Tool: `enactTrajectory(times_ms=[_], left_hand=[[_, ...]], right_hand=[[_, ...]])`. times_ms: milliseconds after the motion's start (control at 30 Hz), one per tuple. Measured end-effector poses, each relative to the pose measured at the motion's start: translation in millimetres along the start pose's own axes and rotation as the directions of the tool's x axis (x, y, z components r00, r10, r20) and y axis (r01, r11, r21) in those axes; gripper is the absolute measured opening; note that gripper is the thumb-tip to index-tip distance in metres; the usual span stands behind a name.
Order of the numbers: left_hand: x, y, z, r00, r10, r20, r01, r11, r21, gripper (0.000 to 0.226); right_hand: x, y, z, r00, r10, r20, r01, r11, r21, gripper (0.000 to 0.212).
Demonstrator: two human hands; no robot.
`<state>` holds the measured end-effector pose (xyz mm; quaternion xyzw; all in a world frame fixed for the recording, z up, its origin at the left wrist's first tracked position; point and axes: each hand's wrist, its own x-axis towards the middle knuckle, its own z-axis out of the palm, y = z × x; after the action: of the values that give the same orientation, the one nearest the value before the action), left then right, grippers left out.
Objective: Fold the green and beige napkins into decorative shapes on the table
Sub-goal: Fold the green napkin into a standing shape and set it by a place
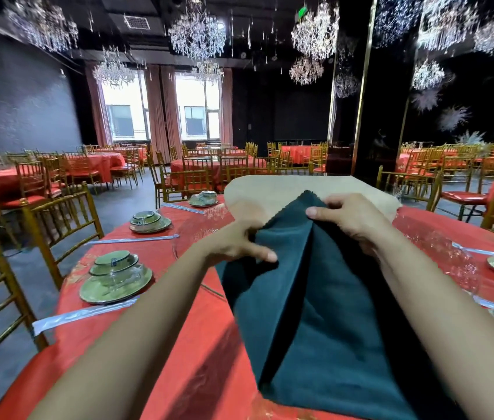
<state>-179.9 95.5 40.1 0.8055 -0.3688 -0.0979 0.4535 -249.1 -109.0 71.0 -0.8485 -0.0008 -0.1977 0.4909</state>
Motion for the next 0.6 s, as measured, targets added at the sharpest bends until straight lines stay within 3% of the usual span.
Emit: enactTrajectory(times_ms=[100, 233, 367, 500, 600], left_hand=[[-23, -6, -8, 0.999, -0.045, -0.022, 0.048, 0.99, 0.131, 0.028], [-47, 28, 8, 0.996, 0.09, 0.004, -0.09, 0.981, 0.169, 0.025], [-74, 39, 20, 0.988, 0.157, 0.0, -0.157, 0.985, 0.067, 0.026], [-112, -14, 25, 1.0, -0.009, -0.012, 0.007, 0.985, -0.174, 0.025], [-137, -75, 35, 0.985, -0.172, 0.006, 0.172, 0.982, -0.08, 0.026]], right_hand=[[-13, -12, -25, 1.0, -0.016, -0.014, 0.017, 0.998, 0.065, 0.007], [-32, -26, -56, 0.998, -0.026, -0.063, 0.031, 0.996, 0.082, 0.047], [-38, -50, -64, 0.998, -0.056, -0.021, 0.057, 0.997, 0.05, 0.033], [-21, -46, -5, 0.987, 0.028, 0.161, 0.002, 0.983, -0.183, 0.013], [-10, -2, 72, 0.945, 0.107, 0.309, -0.009, 0.953, -0.304, 0.029]])
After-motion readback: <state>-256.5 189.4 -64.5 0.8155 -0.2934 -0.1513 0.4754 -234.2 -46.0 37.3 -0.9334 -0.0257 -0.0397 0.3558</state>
